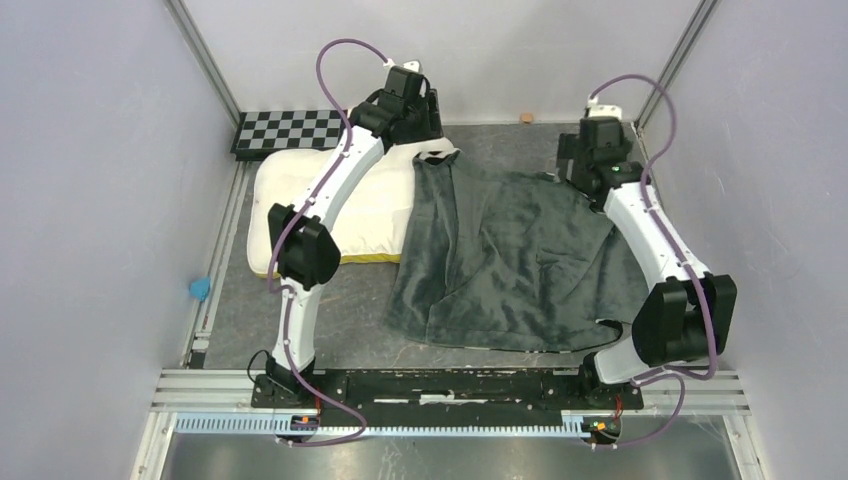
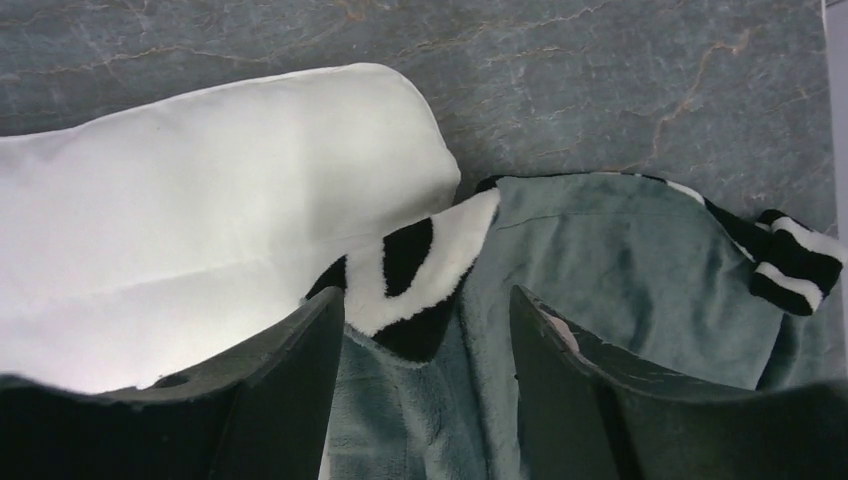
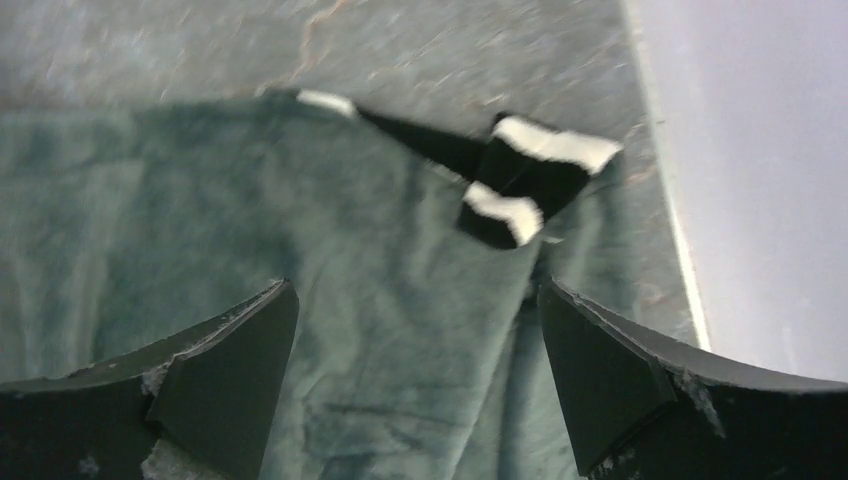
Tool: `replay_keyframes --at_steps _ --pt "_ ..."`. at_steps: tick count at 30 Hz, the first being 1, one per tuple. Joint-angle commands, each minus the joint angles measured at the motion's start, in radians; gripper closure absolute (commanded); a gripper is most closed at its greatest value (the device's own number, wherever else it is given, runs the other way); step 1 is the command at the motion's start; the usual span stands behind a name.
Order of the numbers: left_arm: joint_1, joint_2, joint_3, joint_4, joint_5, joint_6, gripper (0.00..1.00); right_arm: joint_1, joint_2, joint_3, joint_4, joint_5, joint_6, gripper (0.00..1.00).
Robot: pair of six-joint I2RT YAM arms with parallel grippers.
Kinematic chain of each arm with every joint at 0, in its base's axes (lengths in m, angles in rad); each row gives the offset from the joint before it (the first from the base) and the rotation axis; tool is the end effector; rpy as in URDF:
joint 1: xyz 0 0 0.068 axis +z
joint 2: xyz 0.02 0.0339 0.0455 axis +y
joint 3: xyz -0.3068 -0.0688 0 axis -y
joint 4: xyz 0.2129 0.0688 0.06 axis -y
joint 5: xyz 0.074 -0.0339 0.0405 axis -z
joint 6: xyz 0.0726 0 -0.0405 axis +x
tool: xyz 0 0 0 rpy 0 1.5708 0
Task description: Put the pillow into the pillowcase
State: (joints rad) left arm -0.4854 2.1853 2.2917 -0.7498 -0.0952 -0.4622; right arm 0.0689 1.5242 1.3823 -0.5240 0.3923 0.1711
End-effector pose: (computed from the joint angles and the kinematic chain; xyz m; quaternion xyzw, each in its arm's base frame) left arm 0.4625 -0.2362 0.3587 -0.0109 0.8936 -0.1660 0.4170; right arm 0.3370 -0.0046 0.3621 0.1301 0.8766 -0.1227 0.4467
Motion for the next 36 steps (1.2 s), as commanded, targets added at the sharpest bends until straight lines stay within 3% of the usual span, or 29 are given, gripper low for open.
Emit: replay_keyframes --at_steps 1,6,10,17,26,31,36 --pt "0.005 -0.090 -0.042 -0.007 -0.037 0.003 0.30 0.045 -0.009 -0.152 0.078 -0.014 0.026 0.03" --pt "0.005 -0.241 -0.255 0.028 -0.095 0.001 0.23 0.003 0.035 -0.216 0.092 0.047 0.036 0.03" --pt "0.005 -0.368 -0.408 0.050 -0.103 -0.002 0.22 -0.117 0.109 -0.186 0.135 -0.042 0.050 0.07" --pt "0.005 -0.564 -0.621 0.081 -0.071 0.001 0.20 -0.153 0.373 0.061 0.109 -0.168 0.076 0.11" --pt "0.005 -0.738 -0.817 0.128 -0.024 0.007 0.19 -0.273 0.714 0.476 0.150 -0.506 0.256 0.11" --pt "0.005 -0.752 -0.858 0.141 -0.018 0.008 0.19 -0.263 0.698 0.561 0.140 -0.515 0.280 0.12" --pt "0.005 -0.766 -0.886 0.160 0.009 -0.010 0.19 -0.203 0.453 0.309 0.105 -0.269 0.198 0.11"
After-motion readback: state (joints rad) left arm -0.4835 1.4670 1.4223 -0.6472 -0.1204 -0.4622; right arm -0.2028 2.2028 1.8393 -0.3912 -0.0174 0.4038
